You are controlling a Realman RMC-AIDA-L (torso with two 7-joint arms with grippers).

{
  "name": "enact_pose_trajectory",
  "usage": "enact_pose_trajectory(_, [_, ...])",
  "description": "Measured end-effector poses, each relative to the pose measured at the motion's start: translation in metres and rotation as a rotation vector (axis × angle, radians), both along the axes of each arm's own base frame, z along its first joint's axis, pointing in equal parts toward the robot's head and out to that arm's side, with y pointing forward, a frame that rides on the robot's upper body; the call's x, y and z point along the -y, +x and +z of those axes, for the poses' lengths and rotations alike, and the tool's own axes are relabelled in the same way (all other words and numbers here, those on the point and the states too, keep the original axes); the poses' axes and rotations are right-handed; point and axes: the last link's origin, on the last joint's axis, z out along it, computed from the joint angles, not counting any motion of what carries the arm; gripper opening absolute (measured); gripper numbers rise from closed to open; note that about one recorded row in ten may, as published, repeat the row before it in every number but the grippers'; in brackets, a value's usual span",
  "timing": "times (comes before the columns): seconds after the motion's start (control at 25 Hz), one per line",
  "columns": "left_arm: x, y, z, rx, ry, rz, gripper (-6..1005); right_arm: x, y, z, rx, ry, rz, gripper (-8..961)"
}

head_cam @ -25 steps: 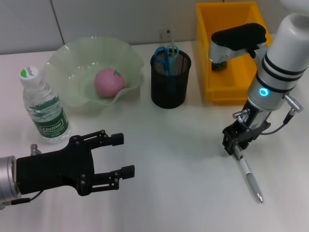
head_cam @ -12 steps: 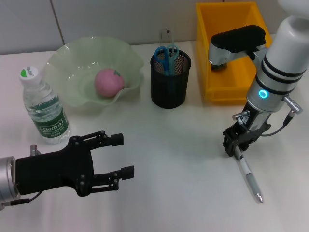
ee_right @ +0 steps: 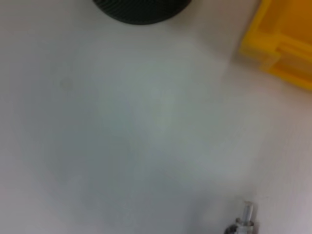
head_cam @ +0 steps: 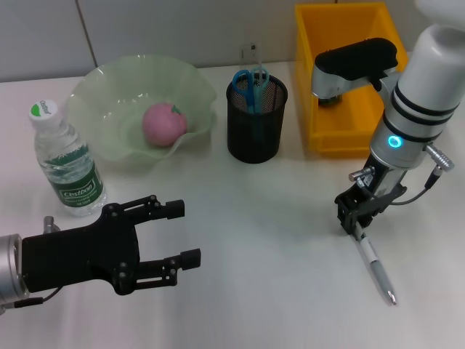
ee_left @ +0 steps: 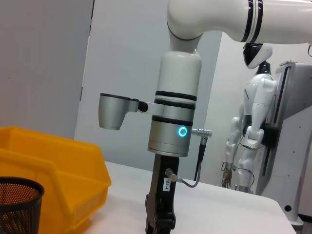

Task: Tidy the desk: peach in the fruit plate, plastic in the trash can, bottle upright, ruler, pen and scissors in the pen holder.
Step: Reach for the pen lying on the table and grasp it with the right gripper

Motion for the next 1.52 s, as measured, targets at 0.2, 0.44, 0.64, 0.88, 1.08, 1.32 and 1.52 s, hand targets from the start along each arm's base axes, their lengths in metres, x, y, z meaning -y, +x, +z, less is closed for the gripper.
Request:
enact_pose_trajectory(0.2, [0.0,0.0001,0.0006,0.0,0.0,-0.002,794,0.0,0.0,0.0001,0.0,0.0,0.0,252])
enact_pose_trajectory(0.44, [-0.0007,0.0002,0.0018,-0.003,0.004,-0.007,793,-0.0005,-0.001,0.0001,0.0,0.0,0.002,248])
enact_pose_trajectory(0.64, [-0.001,0.0004,0.0024,-0.003,0.005,-0.009,793,-0.0013,-0.0025,0.0,0.0,0.0,0.006,232])
enact_pose_trajectory(0.88, [-0.0011,0.0002,0.0031,-0.001,0.008,-0.008,793,-0.0002,-0.0033,-0.0027,0.005,-0.017,0.0,206])
enact_pose_trajectory(1.08, [-0.0008,0.0002,0.0031,0.0,0.008,-0.008,793,-0.0012,-0.0047,-0.0025,0.004,-0.015,0.005,171])
enact_pose_trajectory(1.32, [-0.0009,0.0003,0.0035,0.0,0.008,-0.01,793,-0.0022,-0.0058,-0.0018,0.002,-0.012,0.013,196])
enact_pose_trajectory(1.52, [-0.0008,0.0004,0.0036,0.001,0.009,-0.01,794,-0.0026,-0.0056,-0.0025,0.002,-0.012,0.015,231])
